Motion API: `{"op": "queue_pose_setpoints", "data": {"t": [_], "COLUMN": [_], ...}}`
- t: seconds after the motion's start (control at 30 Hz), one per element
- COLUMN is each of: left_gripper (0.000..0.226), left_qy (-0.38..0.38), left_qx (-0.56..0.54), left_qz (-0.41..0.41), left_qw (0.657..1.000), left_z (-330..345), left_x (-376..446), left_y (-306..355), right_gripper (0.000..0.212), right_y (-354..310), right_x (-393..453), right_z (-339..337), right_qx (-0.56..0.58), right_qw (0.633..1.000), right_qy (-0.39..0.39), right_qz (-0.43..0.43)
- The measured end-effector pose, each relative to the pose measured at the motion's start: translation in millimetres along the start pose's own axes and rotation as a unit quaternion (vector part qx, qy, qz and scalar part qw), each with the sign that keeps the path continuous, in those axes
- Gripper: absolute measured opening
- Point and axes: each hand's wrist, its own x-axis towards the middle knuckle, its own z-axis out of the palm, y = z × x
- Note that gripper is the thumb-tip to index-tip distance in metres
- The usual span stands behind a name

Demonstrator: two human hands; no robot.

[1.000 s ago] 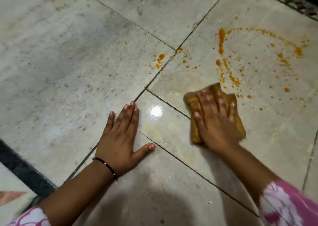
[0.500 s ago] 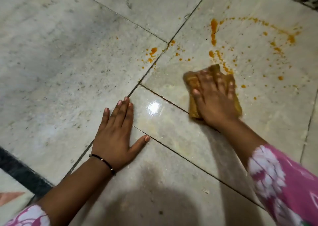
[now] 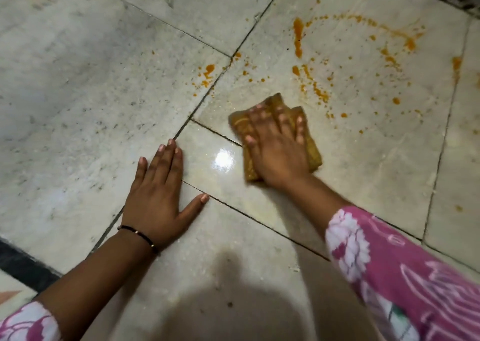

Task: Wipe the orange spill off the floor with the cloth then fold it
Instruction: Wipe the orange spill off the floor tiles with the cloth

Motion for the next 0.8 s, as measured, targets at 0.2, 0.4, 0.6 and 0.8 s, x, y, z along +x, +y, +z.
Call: {"op": "queue_pose_setpoints", "data": {"t": [0.2, 0.4, 0.6, 0.8], "left_gripper": [0.091, 0.087, 0.077, 0.083], "left_qy": [0.008, 0.041, 0.019, -0.008], "left_qx": [0.001, -0.048, -0.037, 0.019], "left_qz": [-0.001, -0.002, 0.167, 0.181], "left_qw": [1.000, 0.998, 0.985, 0.983], "left_z": [0, -1, -4, 8], "left_x": [-1, -6, 25, 39], "left_y": [2, 15, 57, 53], "right_gripper": [0.058, 0.055, 0.051, 0.053], "right_y": [20, 97, 111, 29], "right_x": [-67, -164, -67, -51], "right_z": [10, 1, -8, 6], "right_qx": [-0.004, -0.002, 0.046, 0.045], "right_qw": [0.999, 0.995, 0.972, 0.998], "right_qy": [0.037, -0.028, 0.071, 0.046], "right_qz": [-0.022, -0.100, 0.218, 0.011]}}
